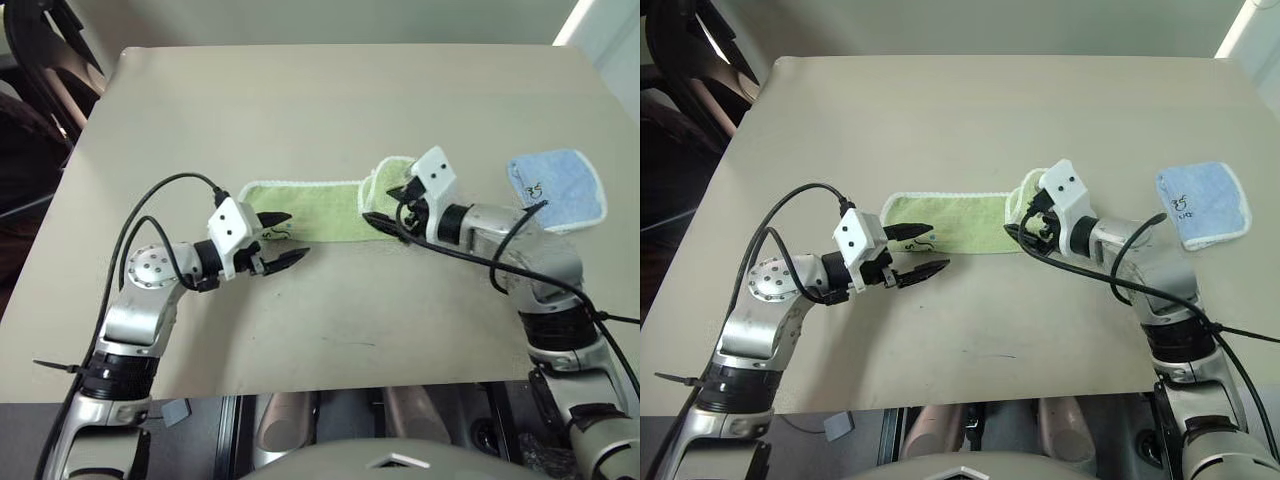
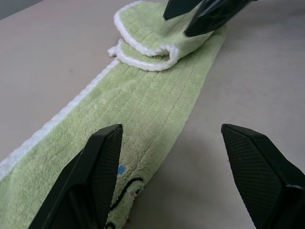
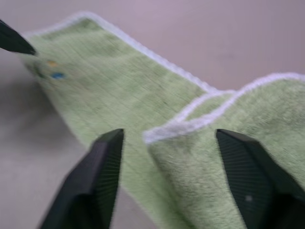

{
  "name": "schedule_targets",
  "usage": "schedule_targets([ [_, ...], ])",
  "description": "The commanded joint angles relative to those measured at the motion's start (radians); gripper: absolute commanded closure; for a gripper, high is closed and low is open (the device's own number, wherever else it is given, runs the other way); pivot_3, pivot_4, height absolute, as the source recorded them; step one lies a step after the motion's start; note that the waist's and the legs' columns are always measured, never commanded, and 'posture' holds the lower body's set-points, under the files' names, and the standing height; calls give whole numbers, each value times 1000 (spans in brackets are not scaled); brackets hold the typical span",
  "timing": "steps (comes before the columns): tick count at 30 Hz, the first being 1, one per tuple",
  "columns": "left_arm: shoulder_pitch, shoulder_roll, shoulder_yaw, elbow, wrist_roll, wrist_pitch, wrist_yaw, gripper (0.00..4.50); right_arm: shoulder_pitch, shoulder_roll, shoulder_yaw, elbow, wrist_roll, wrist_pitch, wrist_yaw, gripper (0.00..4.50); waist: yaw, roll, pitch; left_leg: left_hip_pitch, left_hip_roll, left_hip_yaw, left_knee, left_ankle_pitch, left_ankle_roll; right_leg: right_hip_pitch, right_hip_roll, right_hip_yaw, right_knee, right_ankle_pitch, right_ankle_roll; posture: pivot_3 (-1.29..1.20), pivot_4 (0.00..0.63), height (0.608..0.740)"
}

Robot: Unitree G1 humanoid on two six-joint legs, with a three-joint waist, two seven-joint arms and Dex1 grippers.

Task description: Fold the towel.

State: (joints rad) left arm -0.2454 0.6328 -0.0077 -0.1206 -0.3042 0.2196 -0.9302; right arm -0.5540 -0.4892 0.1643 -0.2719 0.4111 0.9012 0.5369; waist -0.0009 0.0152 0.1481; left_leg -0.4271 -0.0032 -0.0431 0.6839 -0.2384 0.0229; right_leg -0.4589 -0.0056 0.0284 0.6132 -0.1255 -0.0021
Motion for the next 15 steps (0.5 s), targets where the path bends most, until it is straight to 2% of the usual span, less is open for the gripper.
schedule_targets([
  [1,23,-19,75,-62,-91,66,36,955,-5,2,-98,-62,44,-11,5,799,-1,0,0,0,0,0,0,0,0,0,0,0,0,0,0,0,150,735],
  [2,32,-38,100,-74,-131,104,60,955,-18,11,-115,-32,33,-30,-12,799,-2,0,0,0,0,0,0,0,0,0,0,0,0,0,0,0,150,735],
  [5,56,-104,164,-111,-230,221,160,955,-52,26,-118,89,-33,-94,-49,1414,-3,0,0,2,0,0,0,0,0,2,0,0,0,0,0,0,150,735],
  [10,125,-175,206,-191,-318,384,311,955,-74,61,-77,272,-118,-236,-39,3203,-5,0,0,8,0,0,-2,0,0,7,0,0,-1,0,0,0,150,735],
  [14,189,-269,287,-264,-472,517,470,955,-56,85,-15,415,-181,-321,9,4482,-5,0,0,7,0,0,-2,0,-1,6,0,0,-1,0,0,0,150,735],
  [15,213,-293,308,-287,-512,551,517,955,-46,85,5,443,-202,-346,19,4482,-5,0,0,8,0,0,-2,0,-1,7,0,0,-1,0,0,0,150,735],
])
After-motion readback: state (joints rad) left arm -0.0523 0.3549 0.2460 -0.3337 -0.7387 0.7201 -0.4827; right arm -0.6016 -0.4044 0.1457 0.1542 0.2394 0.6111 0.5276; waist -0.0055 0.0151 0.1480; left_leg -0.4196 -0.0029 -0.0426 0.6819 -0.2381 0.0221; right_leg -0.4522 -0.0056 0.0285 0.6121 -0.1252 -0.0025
